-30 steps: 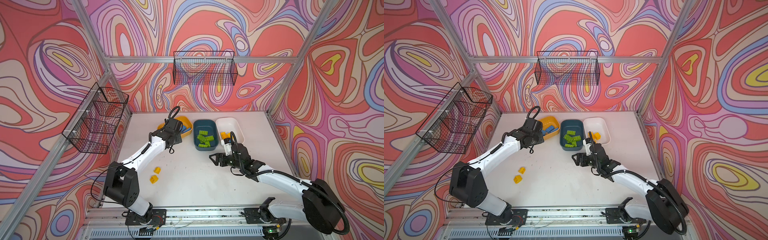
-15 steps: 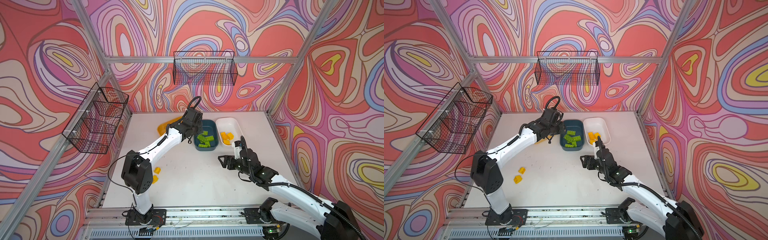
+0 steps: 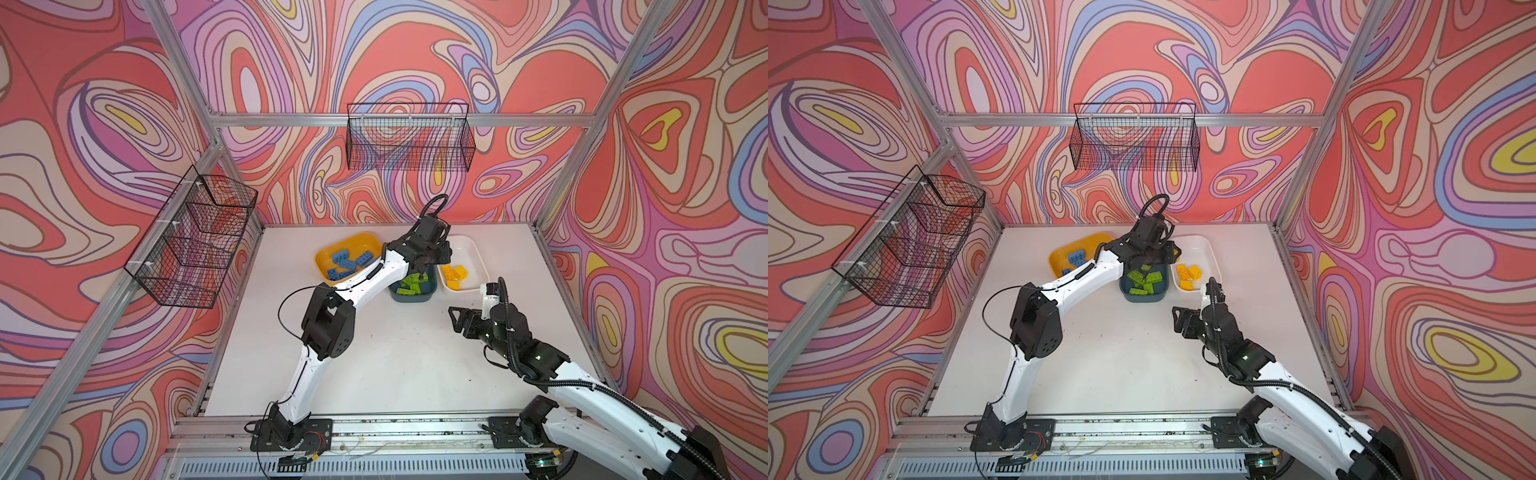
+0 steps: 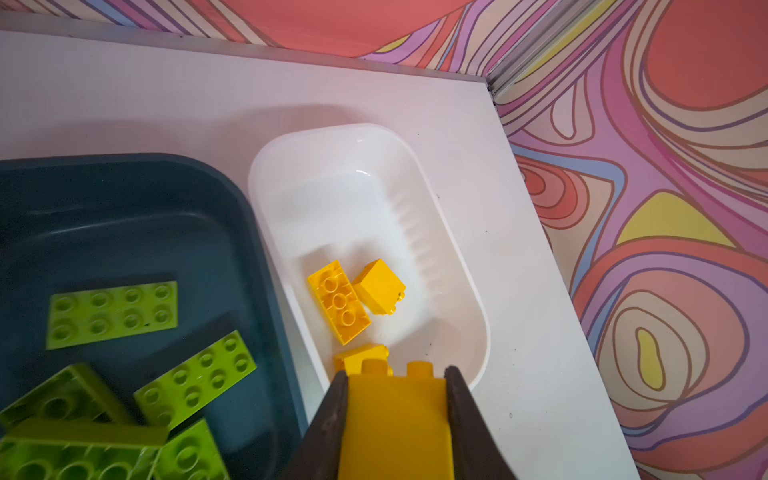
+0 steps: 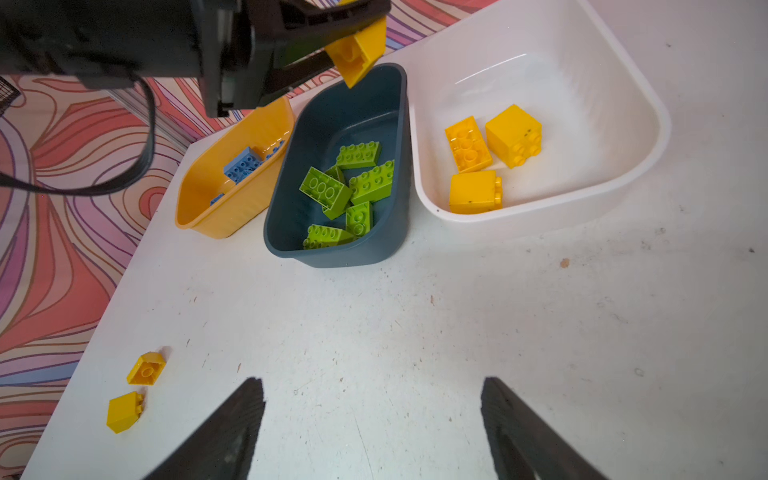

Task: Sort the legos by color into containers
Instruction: 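Open the left gripper to drop the brick into the white tub, then close the right gripper on a small yellow brick while the left arm withdraws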

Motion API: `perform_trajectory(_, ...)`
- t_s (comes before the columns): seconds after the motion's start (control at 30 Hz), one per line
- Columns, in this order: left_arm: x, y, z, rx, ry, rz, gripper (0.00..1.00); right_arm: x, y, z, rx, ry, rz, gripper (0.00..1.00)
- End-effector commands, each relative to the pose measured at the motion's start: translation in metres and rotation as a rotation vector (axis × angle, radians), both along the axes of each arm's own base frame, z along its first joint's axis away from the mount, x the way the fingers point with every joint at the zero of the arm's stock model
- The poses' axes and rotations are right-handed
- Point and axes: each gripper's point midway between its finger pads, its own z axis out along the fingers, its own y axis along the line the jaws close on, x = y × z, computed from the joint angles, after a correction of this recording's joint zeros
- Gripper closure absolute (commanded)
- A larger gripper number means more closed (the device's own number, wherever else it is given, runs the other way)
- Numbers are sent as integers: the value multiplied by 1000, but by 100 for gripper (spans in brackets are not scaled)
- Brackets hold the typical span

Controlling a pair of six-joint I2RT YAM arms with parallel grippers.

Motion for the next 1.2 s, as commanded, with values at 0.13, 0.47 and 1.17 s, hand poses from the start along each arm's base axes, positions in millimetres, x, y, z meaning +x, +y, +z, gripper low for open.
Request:
perform_trajectory(0.13,11,-31,-30,-69,65,-23,78,3,-1,-4,3,9,-26,14)
perform_trajectory(0.47,18,-41,-35,-93,55,-34,71,2,-2,-8,-20,21,-20,14)
perform_trajectory(1.17,17,32,88,-228,-104,40,24,-2,65,5,-113,80,221,14)
